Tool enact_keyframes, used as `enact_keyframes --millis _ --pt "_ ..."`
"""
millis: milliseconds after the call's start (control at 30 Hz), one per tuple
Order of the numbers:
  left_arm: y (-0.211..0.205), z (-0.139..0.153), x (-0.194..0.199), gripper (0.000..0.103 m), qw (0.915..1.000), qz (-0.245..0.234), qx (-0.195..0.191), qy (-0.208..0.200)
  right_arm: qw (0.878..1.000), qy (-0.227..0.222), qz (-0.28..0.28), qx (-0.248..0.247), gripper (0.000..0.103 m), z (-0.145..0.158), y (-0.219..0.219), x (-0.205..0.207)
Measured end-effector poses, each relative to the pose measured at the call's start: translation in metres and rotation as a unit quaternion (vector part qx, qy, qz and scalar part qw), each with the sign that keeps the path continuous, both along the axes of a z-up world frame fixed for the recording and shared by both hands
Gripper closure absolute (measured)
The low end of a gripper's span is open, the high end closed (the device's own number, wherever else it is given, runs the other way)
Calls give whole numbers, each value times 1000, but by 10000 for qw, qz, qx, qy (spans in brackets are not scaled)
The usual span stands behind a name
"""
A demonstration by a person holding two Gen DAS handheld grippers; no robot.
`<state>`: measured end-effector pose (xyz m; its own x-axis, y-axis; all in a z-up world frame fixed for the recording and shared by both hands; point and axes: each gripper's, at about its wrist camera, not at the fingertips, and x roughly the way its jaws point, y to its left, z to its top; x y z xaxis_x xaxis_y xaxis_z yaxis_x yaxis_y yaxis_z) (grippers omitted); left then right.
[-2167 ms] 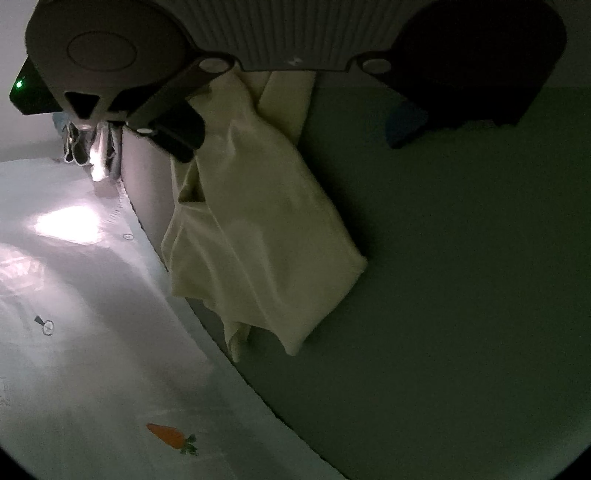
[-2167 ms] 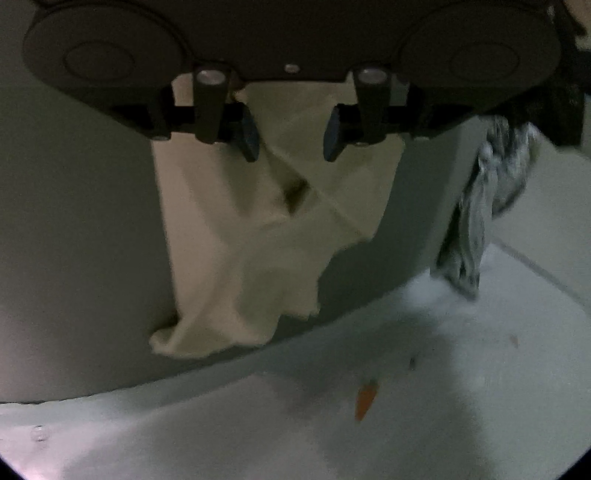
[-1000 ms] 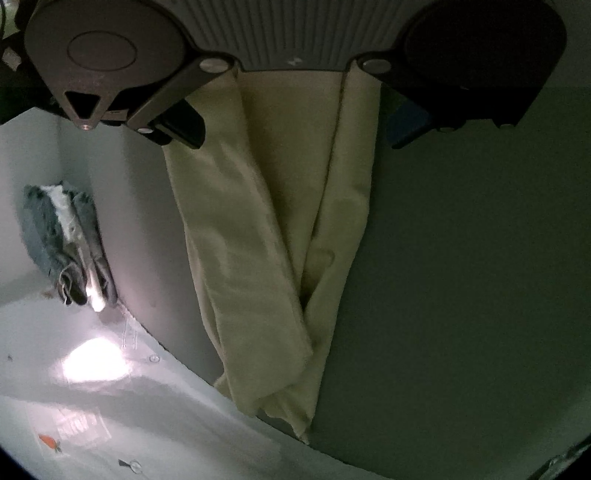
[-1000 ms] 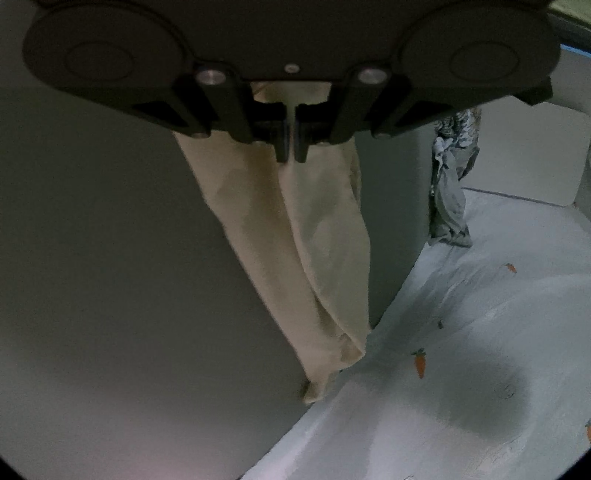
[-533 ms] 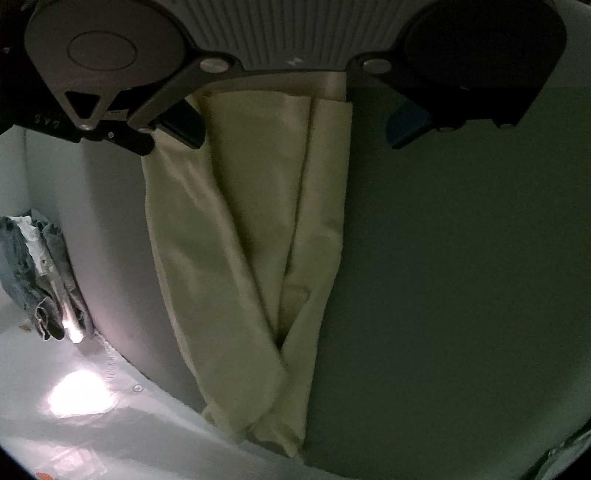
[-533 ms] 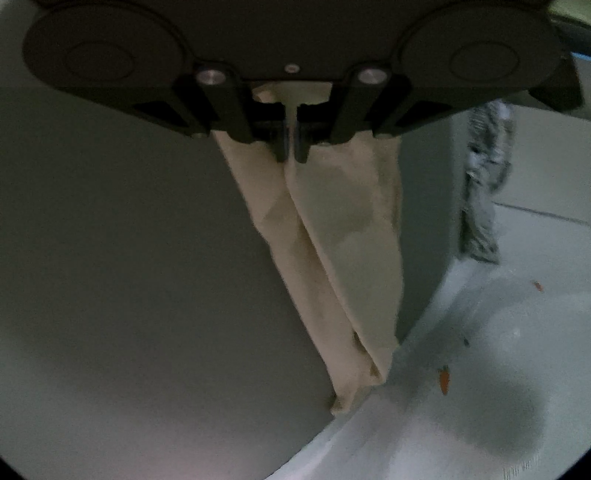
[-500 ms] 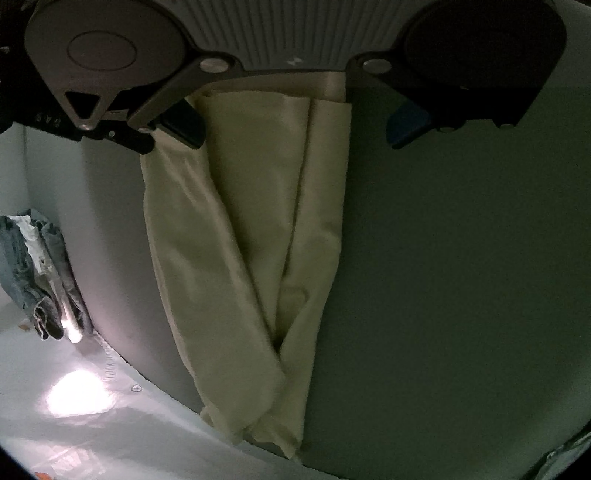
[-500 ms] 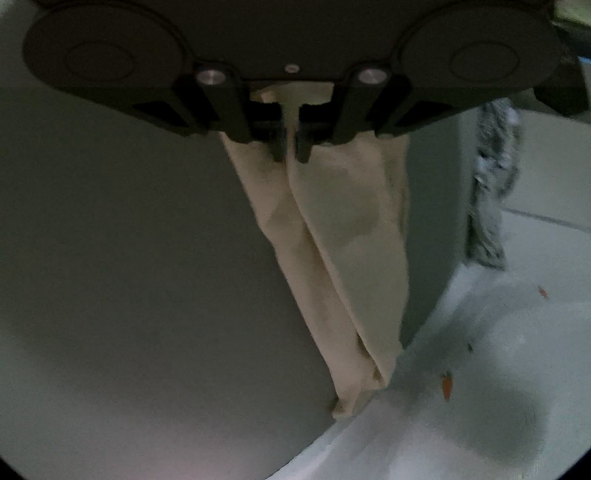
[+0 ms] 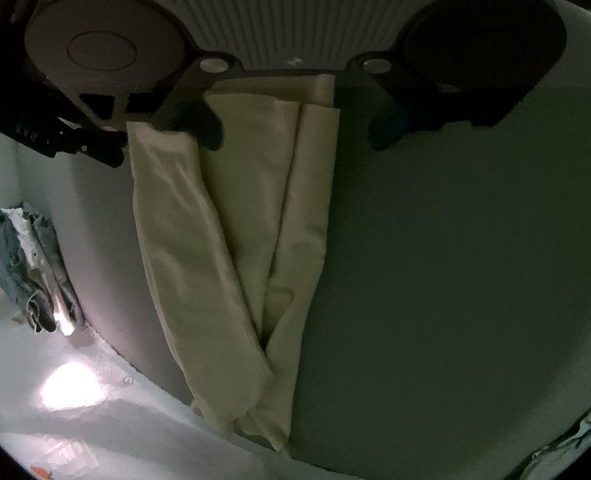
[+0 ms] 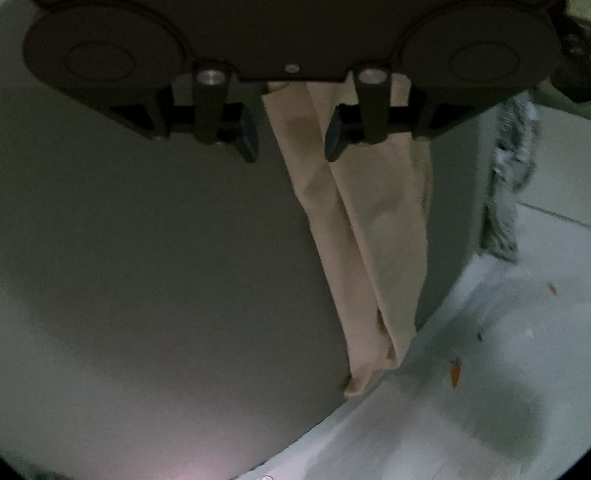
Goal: Fold clothes
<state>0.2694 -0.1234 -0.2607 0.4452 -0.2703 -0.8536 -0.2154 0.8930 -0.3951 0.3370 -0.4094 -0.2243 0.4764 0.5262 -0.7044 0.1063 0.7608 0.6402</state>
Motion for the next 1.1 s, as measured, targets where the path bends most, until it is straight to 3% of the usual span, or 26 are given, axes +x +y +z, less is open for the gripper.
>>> enact_keyframes --millis 67,200,333,400,500,633,733,967,1100 --pt "4 -1 -3 54 9997 -20 -260 -19 9992 73 20 390 61 -6 -3 3" --pt "6 -5 -7 57 9987 46 -513 -28 9974 124 68 706 61 -14 0 4" --pt "2 -6 -5 54 9984 42 -556 -73 9954 122 291 899 62 -17 0 7" --pt "1 -6 -4 56 9986 -29 -511 -91 9916 262 523 1157 67 -23 1 10" --pt "1 -5 0 72 9991 -43 -416 -43 9875 527 549 1381 82 -32 2 12" --pt "14 -12 -5 94 9964 151 -825 78 9874 577 521 1380 87 -33 4 11" --pt "16 -10 -7 95 9948 221 -993 7 9873 493 573 1394 93 -30 8 9" --pt "31 39 -29 96 9801 284 -1898 -502 9676 121 275 2508 94 1 -16 -17" --pt "41 90 -57 96 9599 434 -2594 -974 9428 32 -82 3332 94 27 -40 -48"
